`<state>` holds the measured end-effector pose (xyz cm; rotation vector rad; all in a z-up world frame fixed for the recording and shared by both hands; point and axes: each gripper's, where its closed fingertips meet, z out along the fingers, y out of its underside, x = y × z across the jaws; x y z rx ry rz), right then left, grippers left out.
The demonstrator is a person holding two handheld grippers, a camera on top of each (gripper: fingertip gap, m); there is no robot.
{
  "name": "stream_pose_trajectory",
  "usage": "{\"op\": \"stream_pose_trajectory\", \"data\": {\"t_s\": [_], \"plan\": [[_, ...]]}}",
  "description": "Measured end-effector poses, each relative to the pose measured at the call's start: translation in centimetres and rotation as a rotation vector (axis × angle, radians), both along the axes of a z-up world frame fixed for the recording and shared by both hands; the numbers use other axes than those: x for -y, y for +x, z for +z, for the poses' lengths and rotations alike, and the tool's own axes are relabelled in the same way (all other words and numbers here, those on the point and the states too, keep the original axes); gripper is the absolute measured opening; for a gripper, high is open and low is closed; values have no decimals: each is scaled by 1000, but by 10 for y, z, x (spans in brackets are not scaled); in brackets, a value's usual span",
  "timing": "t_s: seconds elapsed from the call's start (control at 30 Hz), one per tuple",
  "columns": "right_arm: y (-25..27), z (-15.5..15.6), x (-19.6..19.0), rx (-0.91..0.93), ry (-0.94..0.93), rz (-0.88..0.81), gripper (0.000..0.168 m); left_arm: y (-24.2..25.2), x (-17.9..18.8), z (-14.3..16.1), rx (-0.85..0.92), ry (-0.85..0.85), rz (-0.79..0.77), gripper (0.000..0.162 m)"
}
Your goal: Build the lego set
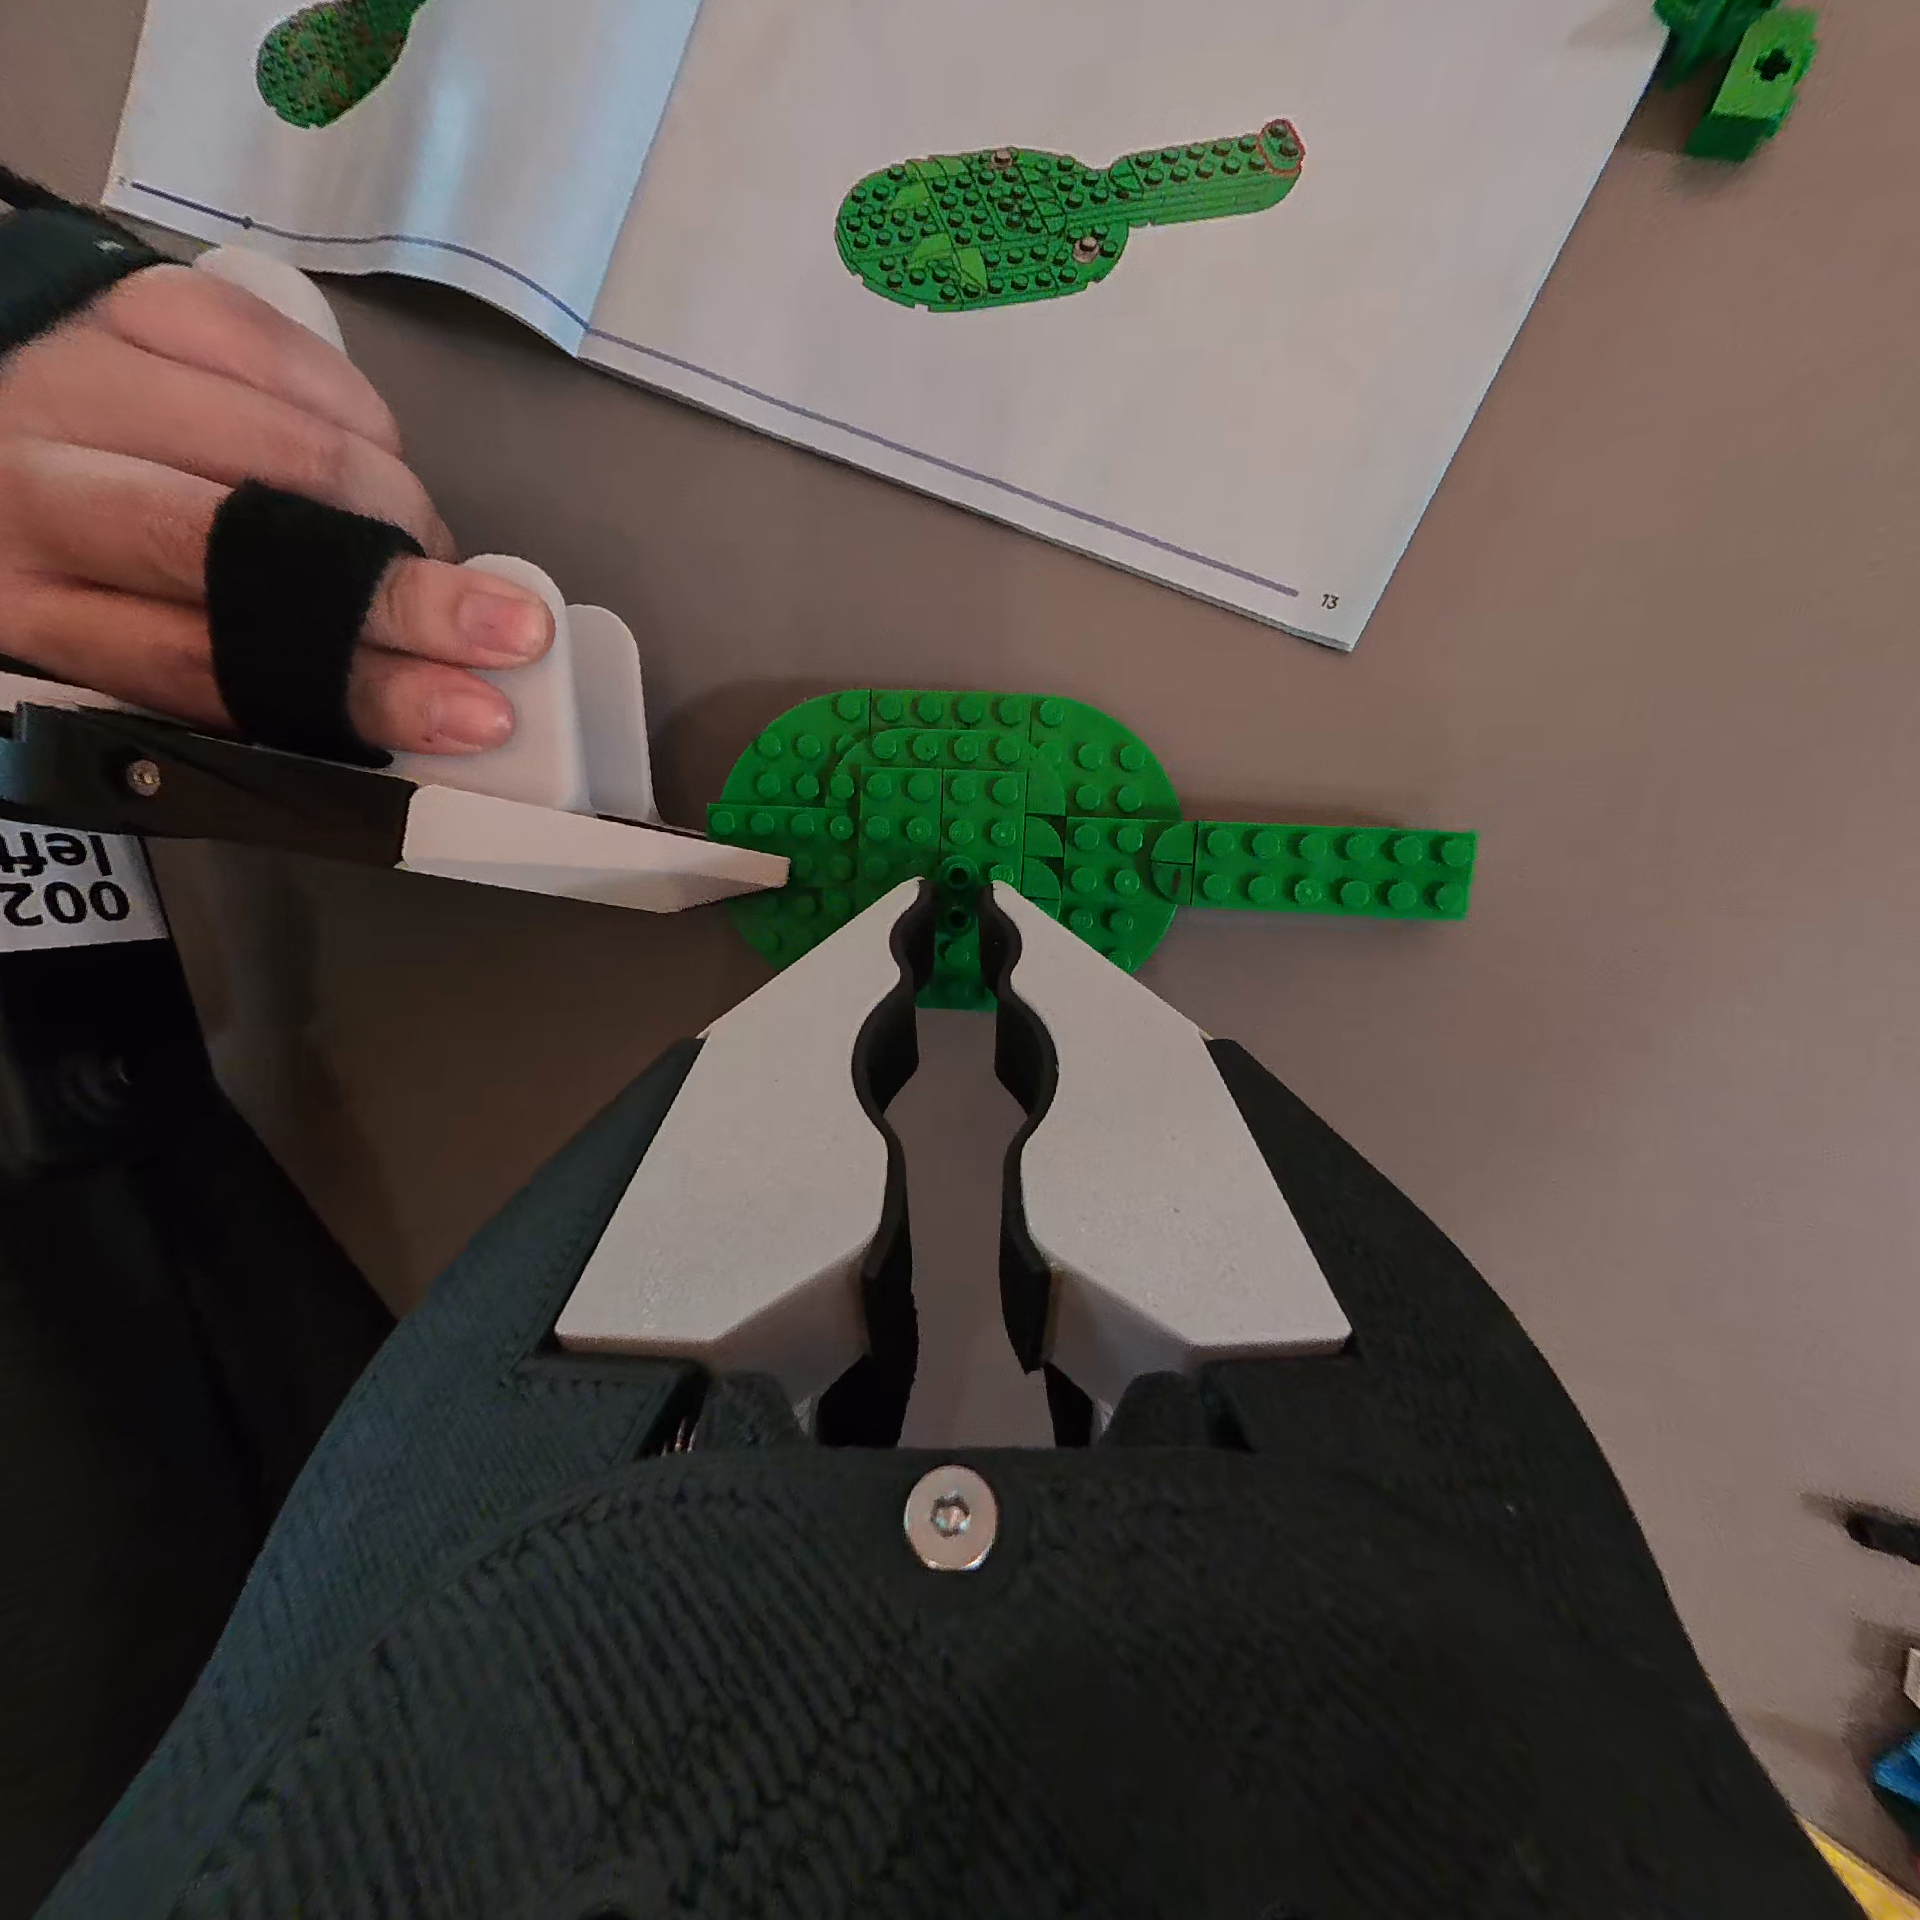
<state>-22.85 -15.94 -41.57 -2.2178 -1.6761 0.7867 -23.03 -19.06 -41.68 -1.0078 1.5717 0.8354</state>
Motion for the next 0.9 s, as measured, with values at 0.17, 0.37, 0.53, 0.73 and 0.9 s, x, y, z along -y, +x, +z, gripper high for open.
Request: {"op": "stream_pose_trajectory", "data": {"t_s": [0.17, 0.37, 0.53, 0.73, 0.9], "plan": [[0, -2, 0, 23, 41, 31, 7, 0, 0, 0, 3, -5, 0, 6], [0, 1, 5, 22, 27, 54, 25, -1, 0, 0, 6, -6, 2, 6], [3, 17, 7, -69, 113, 125, 39, -2, -1, 0, 15, -10, 5, 6], [6, 18, 13, -249, 616, 491, 74, -3, -3, 3, 65, -32, 11, 6], [10, 3, 3, -254, 1094, 668, 70, -5, -4, 5, 119, -57, 18, 6]]}}
